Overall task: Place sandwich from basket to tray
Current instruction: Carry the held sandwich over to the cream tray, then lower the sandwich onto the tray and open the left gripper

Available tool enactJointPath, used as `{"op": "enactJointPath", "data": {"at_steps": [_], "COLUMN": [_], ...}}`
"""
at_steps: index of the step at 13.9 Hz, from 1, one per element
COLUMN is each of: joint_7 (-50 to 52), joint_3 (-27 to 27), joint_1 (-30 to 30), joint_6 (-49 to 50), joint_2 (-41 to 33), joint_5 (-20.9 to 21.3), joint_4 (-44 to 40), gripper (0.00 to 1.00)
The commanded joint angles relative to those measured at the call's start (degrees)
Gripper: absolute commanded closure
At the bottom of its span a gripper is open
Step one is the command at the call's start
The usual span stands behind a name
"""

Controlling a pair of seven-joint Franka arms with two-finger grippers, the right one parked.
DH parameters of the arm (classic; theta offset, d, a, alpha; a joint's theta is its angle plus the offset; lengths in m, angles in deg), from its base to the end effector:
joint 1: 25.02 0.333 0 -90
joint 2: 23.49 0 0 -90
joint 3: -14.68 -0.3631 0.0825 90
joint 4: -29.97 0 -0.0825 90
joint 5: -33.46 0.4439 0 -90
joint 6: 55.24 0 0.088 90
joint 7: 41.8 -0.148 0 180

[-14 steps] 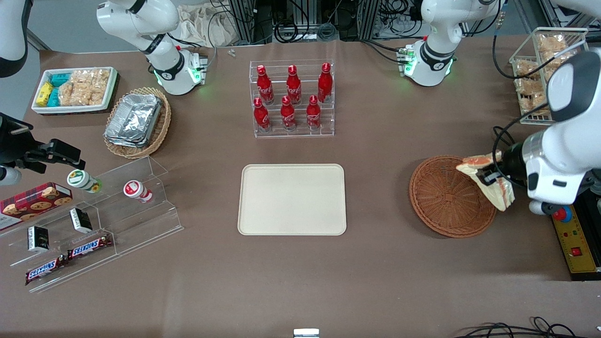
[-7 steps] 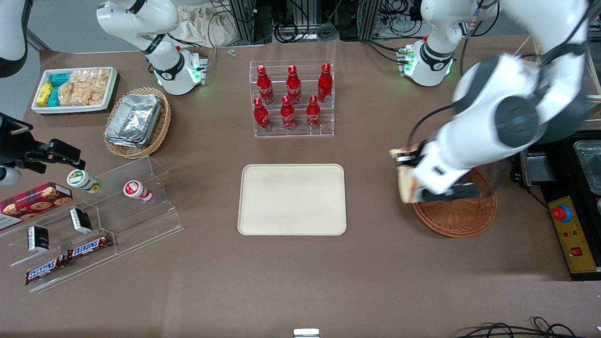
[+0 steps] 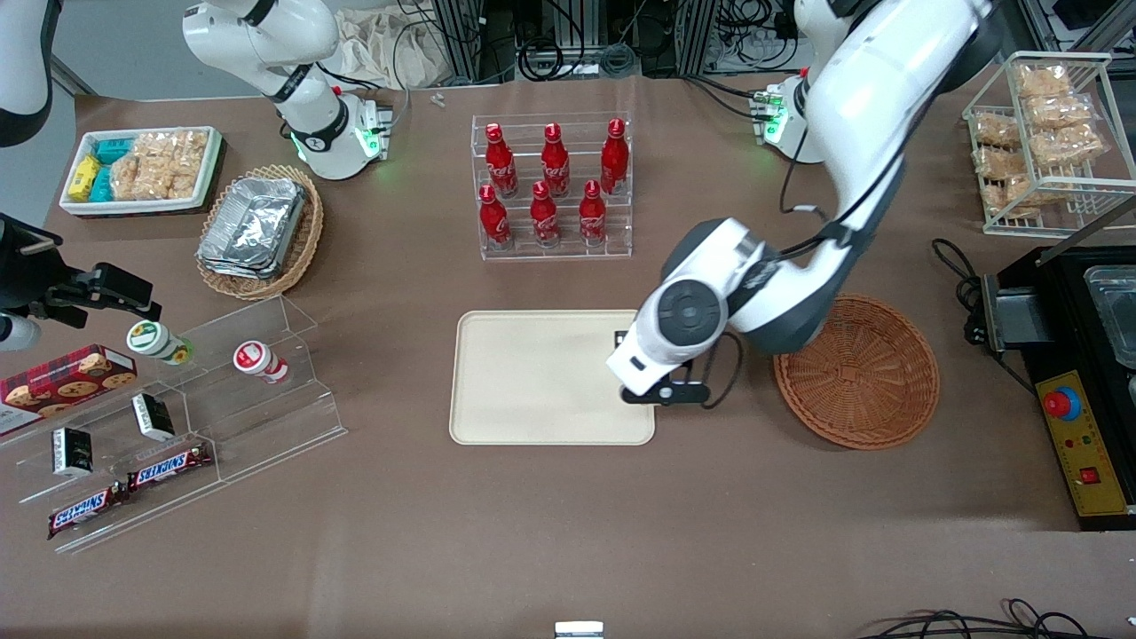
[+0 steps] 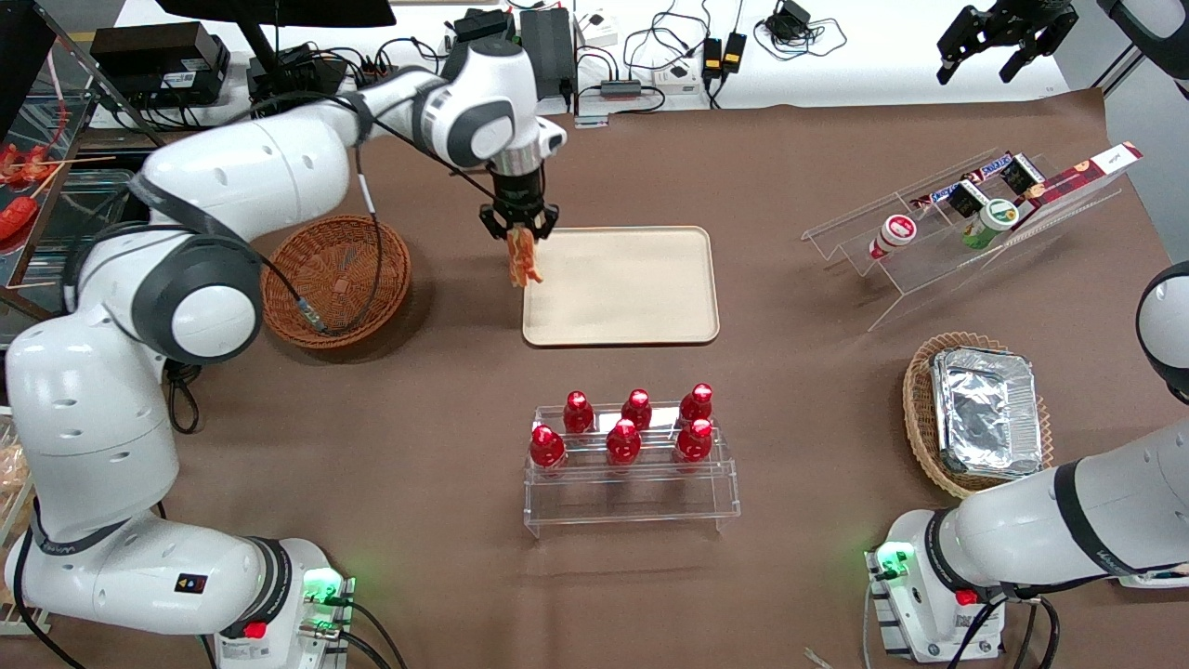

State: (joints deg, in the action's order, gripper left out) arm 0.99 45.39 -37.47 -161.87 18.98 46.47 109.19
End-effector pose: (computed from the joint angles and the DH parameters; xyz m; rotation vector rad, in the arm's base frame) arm 0.6345 -0.4563 0.2713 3.1223 -0.0009 -0.3445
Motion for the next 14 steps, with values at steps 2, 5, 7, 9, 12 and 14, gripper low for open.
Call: {"op": "enactJointPath", "data": {"at_steps": [2,5,7,9,12,14], "joint_7": [2.21,2.73,3.26,3.52,3.52,3.52], "joint_3": [-0.12,-0.12,-0.12,-0.12,-0.12,-0.21], "joint_1": [-2.05,-2.32,-3.54,-3.55,-3.63,-3.63], "joint_6": [-4.18,-6.38,-7.79,-7.97,-8.06,-8.06], "joint_2": [4.8,6.74,7.63,8.24,8.77,8.86], "joint_5": [2.89,6.23,6.67,7.64,7.64,7.64], "joint_4": [-1.52,-0.55,-0.46,-0.46,-0.55,-0.55], "gripper": [1.0,1.0,1.0,1.0,0.55,0.36]}}
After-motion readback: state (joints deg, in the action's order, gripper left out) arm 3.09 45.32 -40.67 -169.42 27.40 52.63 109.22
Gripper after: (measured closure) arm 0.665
